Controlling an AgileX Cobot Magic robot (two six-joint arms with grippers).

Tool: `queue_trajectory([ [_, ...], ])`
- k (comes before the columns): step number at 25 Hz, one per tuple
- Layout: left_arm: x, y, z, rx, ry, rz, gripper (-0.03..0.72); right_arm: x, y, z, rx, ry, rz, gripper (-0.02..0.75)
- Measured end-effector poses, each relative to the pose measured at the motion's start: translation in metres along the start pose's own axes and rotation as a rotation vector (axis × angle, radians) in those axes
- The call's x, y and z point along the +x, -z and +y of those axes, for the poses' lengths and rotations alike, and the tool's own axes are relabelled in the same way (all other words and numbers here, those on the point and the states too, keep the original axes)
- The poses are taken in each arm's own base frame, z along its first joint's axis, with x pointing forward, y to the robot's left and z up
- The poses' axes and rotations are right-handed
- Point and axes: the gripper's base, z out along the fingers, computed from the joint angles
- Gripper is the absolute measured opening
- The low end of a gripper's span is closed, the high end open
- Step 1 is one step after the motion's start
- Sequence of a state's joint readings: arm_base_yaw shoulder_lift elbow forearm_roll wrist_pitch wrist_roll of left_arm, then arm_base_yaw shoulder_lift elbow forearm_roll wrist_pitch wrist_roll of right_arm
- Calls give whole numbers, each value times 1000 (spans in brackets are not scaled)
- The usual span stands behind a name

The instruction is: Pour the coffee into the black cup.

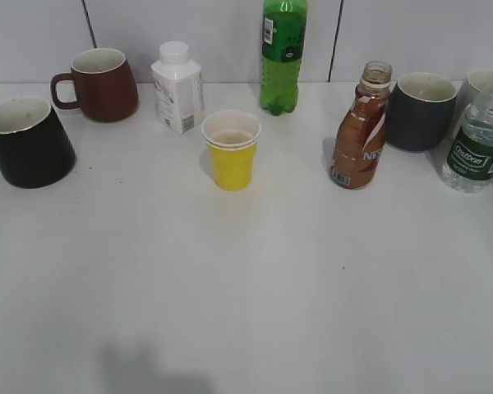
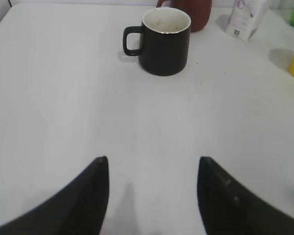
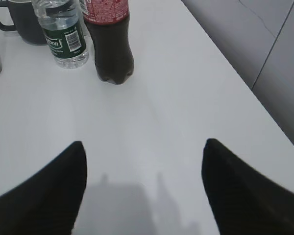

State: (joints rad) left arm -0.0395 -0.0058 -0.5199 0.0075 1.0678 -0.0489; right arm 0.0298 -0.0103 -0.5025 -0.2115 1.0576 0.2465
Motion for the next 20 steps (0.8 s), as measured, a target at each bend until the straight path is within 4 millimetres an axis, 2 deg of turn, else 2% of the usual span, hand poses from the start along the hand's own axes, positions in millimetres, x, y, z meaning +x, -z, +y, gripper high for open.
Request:
queue_trajectory([
  [5,-4,-6,0,-2,0,36,435,0,0,0,0,0,0,570],
  [9,-21,-12,-1,-2,-2,5,435,0,0,0,0,0,0,570],
  [20,-84,-76,-2,-20,-58,-194,435,0,0,0,0,0,0,570],
])
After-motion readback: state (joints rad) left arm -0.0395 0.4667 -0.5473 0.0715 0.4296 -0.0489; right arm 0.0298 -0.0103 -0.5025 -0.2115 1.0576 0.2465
